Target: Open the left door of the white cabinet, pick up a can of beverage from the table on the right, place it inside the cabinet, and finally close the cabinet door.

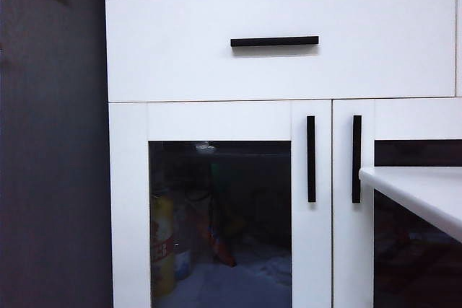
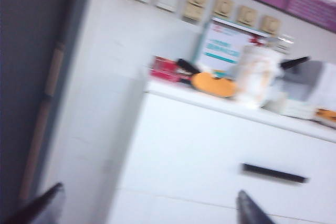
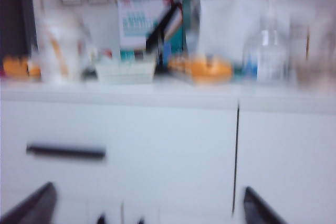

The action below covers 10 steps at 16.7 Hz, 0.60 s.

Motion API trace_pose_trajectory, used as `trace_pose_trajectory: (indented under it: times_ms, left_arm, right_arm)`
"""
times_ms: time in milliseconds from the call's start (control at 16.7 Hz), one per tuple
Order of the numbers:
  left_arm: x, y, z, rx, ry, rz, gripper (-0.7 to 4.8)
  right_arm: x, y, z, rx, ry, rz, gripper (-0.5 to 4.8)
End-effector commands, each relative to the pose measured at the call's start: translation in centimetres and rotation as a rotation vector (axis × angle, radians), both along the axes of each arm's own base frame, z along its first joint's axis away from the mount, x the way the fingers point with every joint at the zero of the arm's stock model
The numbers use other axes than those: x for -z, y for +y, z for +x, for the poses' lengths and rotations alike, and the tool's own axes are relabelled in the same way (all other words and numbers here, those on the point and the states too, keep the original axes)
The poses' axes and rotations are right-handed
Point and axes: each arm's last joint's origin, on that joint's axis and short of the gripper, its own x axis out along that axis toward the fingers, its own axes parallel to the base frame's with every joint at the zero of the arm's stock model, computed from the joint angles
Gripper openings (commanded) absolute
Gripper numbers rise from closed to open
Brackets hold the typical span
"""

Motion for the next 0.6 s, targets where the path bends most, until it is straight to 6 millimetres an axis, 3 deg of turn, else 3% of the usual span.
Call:
trace_pose_trajectory:
  times_ms: [60,299,418,597]
  left_arm:
    - [-2.9,-0.4,1.5,0.160,-0.031,0.054,4.79]
    - [-5.8,-2.5,5.8,0.306,-0.024,0.010,4.79]
    - [-5.9,-5.7,8.5,0.354,0.020,0.024,4.79]
    - [-4.3,-12.4,12.0,0.362,0.101,0.091,4.79]
  right_arm:
    - [-3.5,0.1,0.8,-0.013,-0.032,-0.014,4.23]
    - [-7.0,0.3,1.5,-0.051,-0.058,-0.026,4.23]
    - [-8.3,0.3,1.4,-0.059,-0.075,-0.027,4.23]
    - [-9.6,0.3,1.4,-0.064,-0.035,-0.031,4.22]
